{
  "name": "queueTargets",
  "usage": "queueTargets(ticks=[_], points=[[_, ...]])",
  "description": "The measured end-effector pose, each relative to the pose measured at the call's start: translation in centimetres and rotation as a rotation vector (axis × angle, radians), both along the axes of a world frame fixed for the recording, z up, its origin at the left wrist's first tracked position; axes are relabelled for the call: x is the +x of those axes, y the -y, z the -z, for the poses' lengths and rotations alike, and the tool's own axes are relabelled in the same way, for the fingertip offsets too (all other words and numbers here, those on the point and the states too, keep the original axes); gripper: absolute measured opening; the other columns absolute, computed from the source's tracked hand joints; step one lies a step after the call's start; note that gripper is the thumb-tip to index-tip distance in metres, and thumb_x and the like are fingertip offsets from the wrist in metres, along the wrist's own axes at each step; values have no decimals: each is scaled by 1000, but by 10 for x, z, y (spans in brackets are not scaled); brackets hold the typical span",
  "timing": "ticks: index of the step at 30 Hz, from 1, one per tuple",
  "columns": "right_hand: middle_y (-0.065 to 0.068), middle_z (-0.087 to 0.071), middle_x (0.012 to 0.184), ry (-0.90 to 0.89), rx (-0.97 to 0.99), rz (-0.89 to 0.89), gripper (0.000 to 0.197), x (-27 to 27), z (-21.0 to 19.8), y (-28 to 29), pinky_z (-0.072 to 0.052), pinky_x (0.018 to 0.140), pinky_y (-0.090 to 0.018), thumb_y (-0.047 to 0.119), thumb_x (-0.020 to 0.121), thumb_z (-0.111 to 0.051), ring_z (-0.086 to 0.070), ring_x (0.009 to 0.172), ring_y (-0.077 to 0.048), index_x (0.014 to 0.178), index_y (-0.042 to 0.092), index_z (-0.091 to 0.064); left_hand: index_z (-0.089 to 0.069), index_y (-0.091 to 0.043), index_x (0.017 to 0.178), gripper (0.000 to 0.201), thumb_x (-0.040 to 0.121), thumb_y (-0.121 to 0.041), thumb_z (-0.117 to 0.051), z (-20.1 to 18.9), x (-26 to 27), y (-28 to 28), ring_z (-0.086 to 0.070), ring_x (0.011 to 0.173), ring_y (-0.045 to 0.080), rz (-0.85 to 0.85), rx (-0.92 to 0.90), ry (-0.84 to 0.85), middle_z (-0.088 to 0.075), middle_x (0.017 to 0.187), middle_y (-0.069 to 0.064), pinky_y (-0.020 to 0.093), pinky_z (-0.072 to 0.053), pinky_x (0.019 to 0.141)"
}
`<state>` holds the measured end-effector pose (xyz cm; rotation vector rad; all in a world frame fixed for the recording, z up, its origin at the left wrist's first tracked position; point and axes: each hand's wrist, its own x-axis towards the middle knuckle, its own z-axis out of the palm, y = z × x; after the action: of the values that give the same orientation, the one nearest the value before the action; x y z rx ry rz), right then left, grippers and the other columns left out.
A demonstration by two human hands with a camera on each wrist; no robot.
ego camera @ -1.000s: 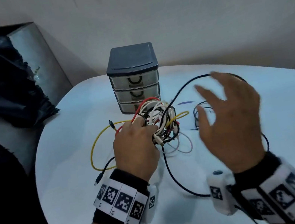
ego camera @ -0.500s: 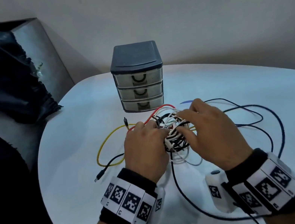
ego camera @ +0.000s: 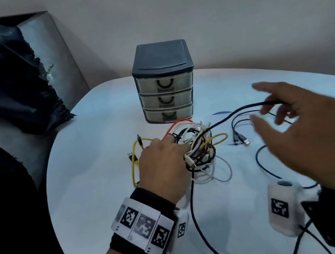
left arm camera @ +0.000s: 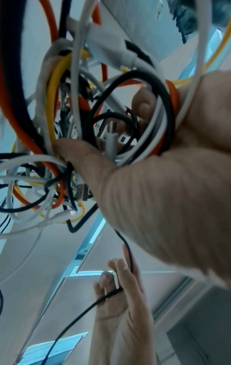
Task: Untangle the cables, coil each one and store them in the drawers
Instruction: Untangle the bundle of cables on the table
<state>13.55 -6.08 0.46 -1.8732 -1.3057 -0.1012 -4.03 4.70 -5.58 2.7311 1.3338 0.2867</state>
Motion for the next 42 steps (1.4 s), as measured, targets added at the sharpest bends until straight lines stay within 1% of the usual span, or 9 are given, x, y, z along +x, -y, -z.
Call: queueTargets(ticks=[5, 10, 13, 17, 21, 26, 35, 39, 42], points=[[-4, -67, 119, 410, -127, -14, 44, -35, 10, -3, -40, 102, -51, 49, 88, -59, -64, 99, -29, 118, 19, -69, -58, -35, 126, 44, 87, -18, -49, -6, 5, 10, -47, 106, 22, 28, 79, -48, -55, 116, -4, 29, -29, 73], [-8, -60, 135, 642, -91, -174, 40, -61, 13, -4, -9, 116, -65, 22, 91, -46, -52, 130, -29, 125, 15, -66, -65, -28, 103, 26, 83, -16, -53, -2, 8, 15, -50, 88, 24, 41, 73, 2, -62, 105, -2, 31, -29, 66], [-6, -69, 115, 680, -330, -147, 38, -50, 33, -19, -8, 117, -63, 21, 83, -41, -60, 118, -30, 103, 17, -72, -71, -27, 79, 29, 67, -12, -49, -2, 8, 15, -51, 69, 27, 84, 84, -27, -60, 77, 1, 31, -25, 58], [-4, -61, 85, 570, -449, -82, 12, -34, 48, -27, -44, 81, -44, 27, 85, -65, -61, 80, -30, 81, 18, -70, -65, -35, 112, 43, 73, -17, -57, -2, 9, 20, -51, 90, 26, 107, 62, -85, -59, 98, -1, 31, -27, 65], [-3, -54, 78, 500, -445, -122, 13, -29, 49, -29, -44, 66, -38, 29, 82, -73, -56, 74, -28, 76, 17, -70, -52, -40, 127, 52, 75, -36, -58, 1, 7, 18, -49, 103, 25, 136, -42, -103, -55, 110, -3, 33, -30, 74], [-1, -53, 72, 513, -199, -88, 14, -33, 44, -25, -41, 53, -33, 20, 83, -72, -53, 66, -25, 71, 17, -66, -61, -34, 110, 43, 73, -55, -64, 5, 5, 17, -60, 96, 23, 108, -52, -30, -63, 99, -6, 31, -35, 70], [-11, -60, 76, 243, 461, 98, 18, -25, 13, -6, -42, 62, -33, 9, 98, -58, -51, 65, -23, 89, 1, -71, -68, -30, 97, 23, 76, -38, -68, -7, 5, 6, -62, 87, 20, -43, 78, 203, -63, 91, -6, 28, -33, 61], [-10, -66, 90, 313, 264, 40, 17, -33, 10, -10, -47, 67, -42, 9, 97, -53, -59, 73, -33, 102, 7, -69, -67, -22, 66, 11, 59, -20, -74, -8, 9, 10, -55, 61, 24, 13, 128, 155, -55, 69, -3, 26, -23, 52], [-7, -68, 103, 521, -64, 41, 25, -29, 16, -14, -42, 73, -42, 18, 87, -54, -61, 82, -35, 103, 20, -73, -72, -22, 66, 11, 56, -17, -72, -2, 11, 12, -52, 59, 23, 52, 188, 119, -55, 67, -3, 28, -23, 53]])
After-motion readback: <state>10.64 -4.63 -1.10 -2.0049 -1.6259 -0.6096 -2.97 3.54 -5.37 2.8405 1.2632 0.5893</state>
